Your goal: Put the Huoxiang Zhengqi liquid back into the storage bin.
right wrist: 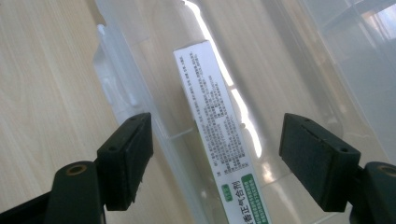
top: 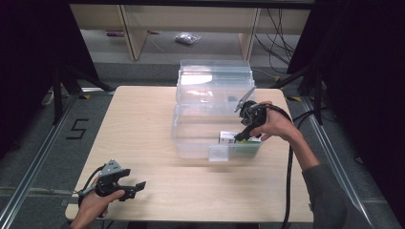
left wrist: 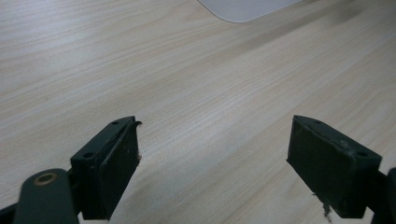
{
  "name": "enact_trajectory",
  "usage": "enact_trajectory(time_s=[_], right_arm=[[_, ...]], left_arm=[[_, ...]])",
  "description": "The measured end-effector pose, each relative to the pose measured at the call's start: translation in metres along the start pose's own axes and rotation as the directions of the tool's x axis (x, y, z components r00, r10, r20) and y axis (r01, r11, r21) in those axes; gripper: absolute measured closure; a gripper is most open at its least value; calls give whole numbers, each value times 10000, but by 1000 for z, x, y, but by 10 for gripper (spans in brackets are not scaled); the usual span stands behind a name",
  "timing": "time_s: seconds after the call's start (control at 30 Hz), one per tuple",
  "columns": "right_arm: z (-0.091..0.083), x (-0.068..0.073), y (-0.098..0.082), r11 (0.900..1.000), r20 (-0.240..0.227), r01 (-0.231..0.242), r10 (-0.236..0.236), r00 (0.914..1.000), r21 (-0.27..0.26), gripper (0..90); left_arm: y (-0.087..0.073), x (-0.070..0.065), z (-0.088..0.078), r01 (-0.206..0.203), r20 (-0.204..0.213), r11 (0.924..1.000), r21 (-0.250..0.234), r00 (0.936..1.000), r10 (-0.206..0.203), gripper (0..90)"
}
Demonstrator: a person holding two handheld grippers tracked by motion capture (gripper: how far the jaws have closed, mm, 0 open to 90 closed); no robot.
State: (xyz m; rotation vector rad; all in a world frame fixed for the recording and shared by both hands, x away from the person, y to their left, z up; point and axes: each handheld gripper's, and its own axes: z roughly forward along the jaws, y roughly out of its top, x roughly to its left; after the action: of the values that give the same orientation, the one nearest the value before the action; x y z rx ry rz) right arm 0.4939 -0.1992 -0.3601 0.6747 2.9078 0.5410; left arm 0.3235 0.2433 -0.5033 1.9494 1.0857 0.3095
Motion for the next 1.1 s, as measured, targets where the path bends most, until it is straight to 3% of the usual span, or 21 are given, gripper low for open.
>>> enact_trajectory(time_s=[0.07,0.1,0.4,0.8,0.83,0.87,0.9,0.93,0.97,1.07,1.1], right_arm=[[-1,0,-2,9997,93,-83,85,9999,-224,259],[-1,1,-3,9993,121,-258,262,9996,-282,256],[-2,7,-11,9937,241,-756,778,9967,-823,255],[-2,19,-19,9848,175,-925,961,9952,-1468,253],[-2,19,-20,9851,242,-743,790,9966,-1554,254],[-2,21,-21,9843,248,-913,961,9951,-1508,255],[-1,20,-22,9856,298,-668,722,9969,-1553,255],[-1,23,-23,9842,239,-1070,1114,9935,-1410,256],[0,22,-24,9857,269,-665,715,9971,-1546,256],[0,24,-26,9829,280,-871,928,9953,-1622,256],[1,26,-28,9820,218,-885,934,9954,-1669,256]], left_arm=[[0,2,-3,-360,-108,9989,295,9993,363,160],[0,0,-1,-30,-96,10000,5,9999,30,159],[0,0,-1,-68,-44,10000,51,10000,68,159],[0,1,-1,-108,-10,9999,95,9999,108,159],[0,0,0,-26,-15,10000,26,10000,26,160],[0,0,0,14,-16,10000,-6,10000,-14,159],[0,0,0,3,4,10000,12,10000,-3,160],[0,0,0,6,-5,10000,2,10000,-6,160],[0,0,0,6,2,10000,-3,10000,-6,159],[0,0,0,8,-17,10000,11,10000,-8,159],[0,3,-2,-345,-26,9988,341,9994,347,159]])
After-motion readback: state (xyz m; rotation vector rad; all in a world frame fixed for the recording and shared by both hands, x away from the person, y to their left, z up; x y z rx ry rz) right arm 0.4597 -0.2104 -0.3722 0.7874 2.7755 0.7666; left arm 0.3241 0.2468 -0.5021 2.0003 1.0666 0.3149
